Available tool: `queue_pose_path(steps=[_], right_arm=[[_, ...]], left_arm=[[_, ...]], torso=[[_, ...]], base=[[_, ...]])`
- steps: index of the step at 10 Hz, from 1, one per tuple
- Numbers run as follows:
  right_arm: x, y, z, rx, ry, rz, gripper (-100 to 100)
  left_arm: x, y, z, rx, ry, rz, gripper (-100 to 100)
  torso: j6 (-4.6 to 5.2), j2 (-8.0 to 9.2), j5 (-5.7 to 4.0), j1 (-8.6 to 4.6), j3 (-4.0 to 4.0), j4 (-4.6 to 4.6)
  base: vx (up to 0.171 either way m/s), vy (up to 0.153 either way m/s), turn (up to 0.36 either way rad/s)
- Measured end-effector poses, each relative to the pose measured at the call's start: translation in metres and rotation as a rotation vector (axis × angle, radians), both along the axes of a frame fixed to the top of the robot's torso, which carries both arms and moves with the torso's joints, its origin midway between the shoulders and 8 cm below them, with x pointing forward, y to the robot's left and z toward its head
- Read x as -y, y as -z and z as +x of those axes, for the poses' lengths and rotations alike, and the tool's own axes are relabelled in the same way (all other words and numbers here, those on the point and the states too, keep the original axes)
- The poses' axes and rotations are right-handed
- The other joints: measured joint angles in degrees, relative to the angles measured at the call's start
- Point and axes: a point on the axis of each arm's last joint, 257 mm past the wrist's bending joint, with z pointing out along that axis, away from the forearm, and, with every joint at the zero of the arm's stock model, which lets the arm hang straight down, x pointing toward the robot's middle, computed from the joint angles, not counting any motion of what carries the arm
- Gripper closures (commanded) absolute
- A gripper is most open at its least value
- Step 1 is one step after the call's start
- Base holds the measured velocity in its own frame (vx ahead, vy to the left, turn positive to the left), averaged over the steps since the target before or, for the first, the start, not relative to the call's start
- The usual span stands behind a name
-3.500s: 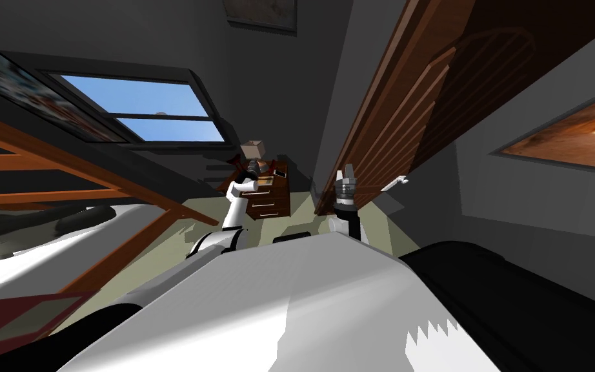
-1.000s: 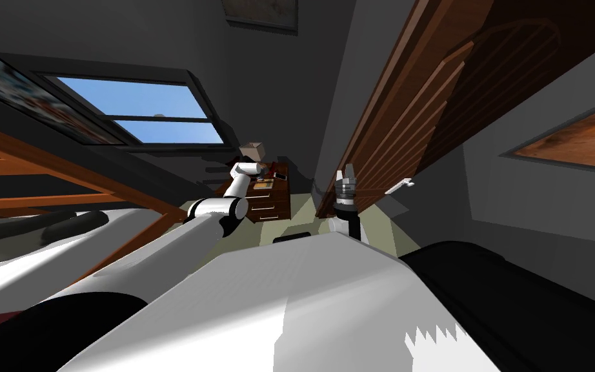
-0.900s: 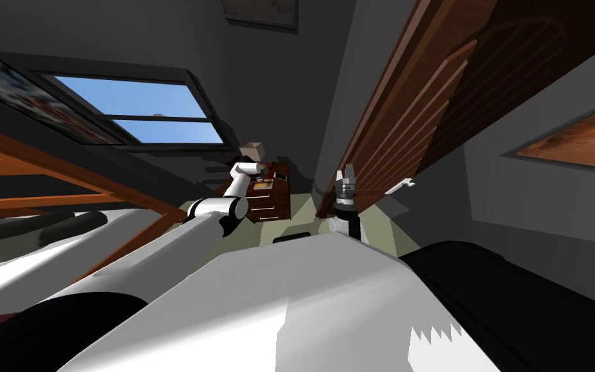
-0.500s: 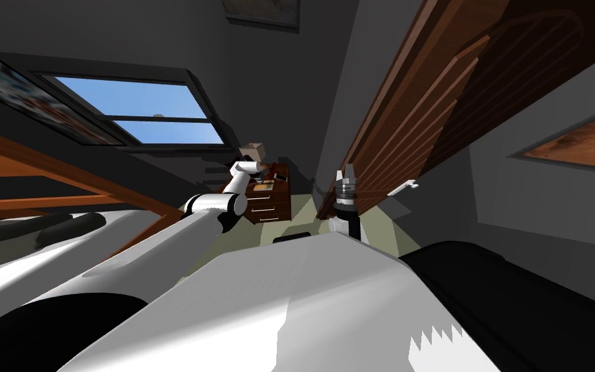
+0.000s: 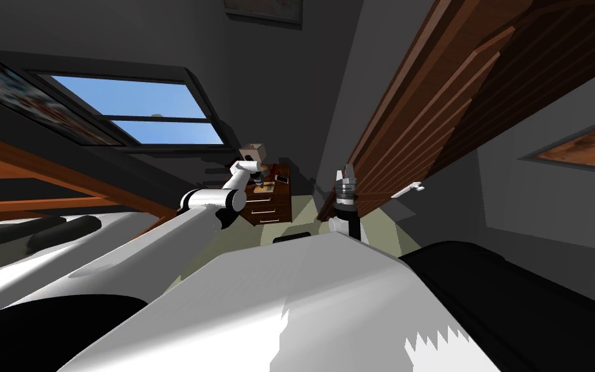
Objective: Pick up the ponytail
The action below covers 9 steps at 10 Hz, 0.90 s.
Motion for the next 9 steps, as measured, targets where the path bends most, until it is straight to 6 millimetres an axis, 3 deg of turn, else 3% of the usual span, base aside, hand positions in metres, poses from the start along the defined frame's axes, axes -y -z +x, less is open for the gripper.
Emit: queue_pose_path(steps=[6,9], right_arm=[[0.0,0.0,0.0,0.0,0.0,0.0,0],[0.0,0.0,0.0,0.0,0.0,0.0,0]], left_arm=[[-0.005,0.02,-0.035,-0.141,-0.022,0.006,-100],[-0.007,0.026,-0.043,-0.18,-0.029,0.008,-100]], torso=[[0.0,-0.01,0.01,0.04,-0.01,-0.01],[0.0,0.14,0.01,0.02,0.08,0.02]], base=[[0.063,0.007,0.006],[0.05,0.007,-0.005]])
